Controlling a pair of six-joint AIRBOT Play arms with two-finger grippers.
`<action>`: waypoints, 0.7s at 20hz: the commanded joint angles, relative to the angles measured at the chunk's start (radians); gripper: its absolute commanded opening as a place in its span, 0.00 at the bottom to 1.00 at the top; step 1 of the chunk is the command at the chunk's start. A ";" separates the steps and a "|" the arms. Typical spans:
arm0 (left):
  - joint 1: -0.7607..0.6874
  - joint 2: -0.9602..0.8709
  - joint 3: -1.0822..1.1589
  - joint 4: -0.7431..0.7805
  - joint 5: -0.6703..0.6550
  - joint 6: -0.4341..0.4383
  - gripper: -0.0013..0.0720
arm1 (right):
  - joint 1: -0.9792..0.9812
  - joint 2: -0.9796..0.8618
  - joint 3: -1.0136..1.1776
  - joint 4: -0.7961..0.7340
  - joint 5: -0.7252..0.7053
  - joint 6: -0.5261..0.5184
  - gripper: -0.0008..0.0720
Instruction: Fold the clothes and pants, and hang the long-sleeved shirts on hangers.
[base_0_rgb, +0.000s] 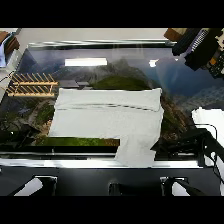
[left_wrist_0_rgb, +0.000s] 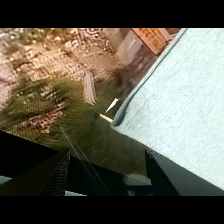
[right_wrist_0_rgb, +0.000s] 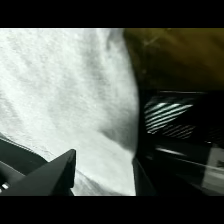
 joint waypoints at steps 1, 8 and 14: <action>0.001 -0.001 -0.001 0.000 0.015 0.000 0.76 | 0.000 0.000 -0.047 0.037 0.067 0.000 0.51; -0.112 -0.049 -0.003 -0.007 0.049 0.049 0.76 | 0.000 0.000 -0.047 0.082 0.080 -0.012 0.06; -0.190 -0.142 -0.003 -0.024 0.122 0.022 0.75 | 0.000 0.071 -0.047 0.088 0.058 -0.011 0.06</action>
